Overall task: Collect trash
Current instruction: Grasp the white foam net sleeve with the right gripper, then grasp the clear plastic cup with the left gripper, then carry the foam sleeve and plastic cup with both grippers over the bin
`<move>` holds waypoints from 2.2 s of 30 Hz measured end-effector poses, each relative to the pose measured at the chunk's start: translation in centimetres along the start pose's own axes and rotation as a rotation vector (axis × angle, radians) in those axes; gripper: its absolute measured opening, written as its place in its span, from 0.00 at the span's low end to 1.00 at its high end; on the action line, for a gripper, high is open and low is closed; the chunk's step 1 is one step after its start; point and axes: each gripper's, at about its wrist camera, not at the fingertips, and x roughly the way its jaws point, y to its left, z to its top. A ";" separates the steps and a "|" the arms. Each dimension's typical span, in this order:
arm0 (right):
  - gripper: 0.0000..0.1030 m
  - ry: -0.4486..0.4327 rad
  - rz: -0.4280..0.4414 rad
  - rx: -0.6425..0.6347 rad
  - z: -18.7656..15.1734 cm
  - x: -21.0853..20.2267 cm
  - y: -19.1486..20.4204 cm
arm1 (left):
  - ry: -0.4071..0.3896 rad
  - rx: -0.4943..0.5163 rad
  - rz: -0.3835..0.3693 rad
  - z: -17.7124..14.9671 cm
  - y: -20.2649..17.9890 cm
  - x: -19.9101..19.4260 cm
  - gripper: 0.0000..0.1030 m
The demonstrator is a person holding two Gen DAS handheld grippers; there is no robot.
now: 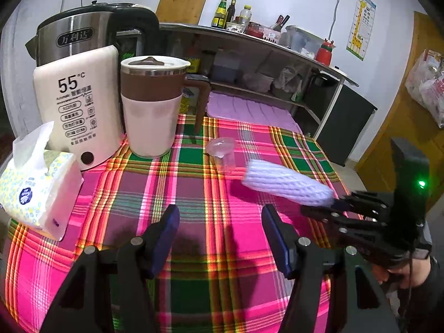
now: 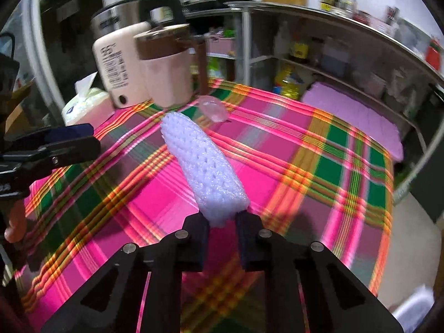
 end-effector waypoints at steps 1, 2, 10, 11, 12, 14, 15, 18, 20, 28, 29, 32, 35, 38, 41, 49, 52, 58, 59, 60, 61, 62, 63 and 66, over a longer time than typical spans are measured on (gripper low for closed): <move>0.16 0.003 -0.014 0.032 -0.3 -0.5 -0.6 | 0.001 -0.004 -0.001 0.1 -0.1 0.2 0.62; 0.16 0.002 -0.024 0.072 -0.7 -1.1 -1.3 | 0.002 -0.006 -0.004 0.3 -0.3 0.6 0.62; 0.16 -0.023 -0.072 0.215 -2.8 -4.4 -4.4 | 0.030 0.004 0.035 2.5 -1.9 5.6 0.62; 0.16 -0.025 -0.075 0.220 -2.9 -4.7 -4.6 | 0.035 0.004 0.045 2.7 -2.0 6.3 0.62; 0.16 -0.027 -0.074 0.224 -3.1 -4.9 -4.7 | 0.042 0.005 0.057 3.0 -2.1 7.1 0.62; 0.16 -0.029 -0.074 0.230 -3.3 -5.2 -5.1 | 0.055 0.011 0.088 3.4 -2.1 8.8 0.61; 0.16 -0.029 -0.073 0.233 -3.4 -5.2 -5.2 | 0.062 0.009 0.103 3.6 -2.0 9.6 0.61; 0.16 -0.029 -0.074 0.241 -3.8 -5.5 -5.8 | 0.081 0.010 0.138 4.0 -1.9 11.4 0.56; 0.16 -0.028 -0.080 0.246 -3.9 -5.5 -6.1 | 0.095 0.009 0.152 4.2 -1.8 12.2 0.48; 0.16 -0.044 -0.092 0.255 -4.3 -5.9 -6.6 | 0.115 0.040 0.168 4.5 -2.5 12.9 0.27; 0.16 -0.047 -0.094 0.253 -4.3 -6.0 -6.6 | 0.113 0.041 0.166 4.6 -2.7 12.8 0.27; 0.16 -0.057 -0.103 0.246 -4.3 -6.5 -6.3 | 0.109 0.039 0.151 4.3 -2.9 12.3 0.27; 0.16 -0.068 -0.115 0.240 -4.5 -7.1 -6.0 | 0.102 0.052 0.136 3.8 -3.5 11.4 0.27; 0.16 -0.079 -0.125 0.239 -4.8 -7.9 -5.7 | 0.089 0.069 0.113 3.3 -4.5 9.9 0.27; 0.16 -0.093 -0.135 0.240 -5.2 -8.9 -5.4 | 0.077 0.084 0.088 2.7 -5.6 8.3 0.27; 0.16 -0.129 -0.160 0.256 -6.7 -12.6 -4.8 | 0.038 0.124 0.006 1.4 -9.0 3.5 0.27; 0.16 -0.145 -0.172 0.265 -7.6 -14.4 -4.6 | 0.028 0.141 -0.023 0.8 -10.4 1.9 0.27; 0.16 -0.163 -0.192 0.282 -9.5 -17.2 -4.0 | 0.011 0.169 -0.072 -1.1 -13.3 -1.1 0.27; 0.16 -0.167 -0.196 0.286 -9.9 -17.7 -3.9 | 0.011 0.172 -0.080 -1.4 -13.6 -1.5 0.27; 0.16 -0.170 -0.199 0.289 -10.3 -18.2 -3.8 | 0.011 0.173 -0.090 -1.8 -14.0 -1.9 0.27; 0.16 -0.172 -0.202 0.294 -10.5 -18.6 -3.8 | 0.011 0.177 -0.099 -2.1 -14.5 -2.3 0.27; 0.16 -0.175 -0.204 0.297 -10.9 -18.9 -3.7 | 0.009 0.181 -0.106 -2.5 -14.9 -2.8 0.27; 0.16 -0.178 -0.208 0.302 -11.3 -19.4 -3.6 | 0.007 0.186 -0.114 -2.8 -15.3 -3.2 0.27; 0.16 -0.183 -0.217 0.313 -12.3 -20.5 -3.4 | 0.000 0.195 -0.138 -3.7 -16.5 -4.4 0.27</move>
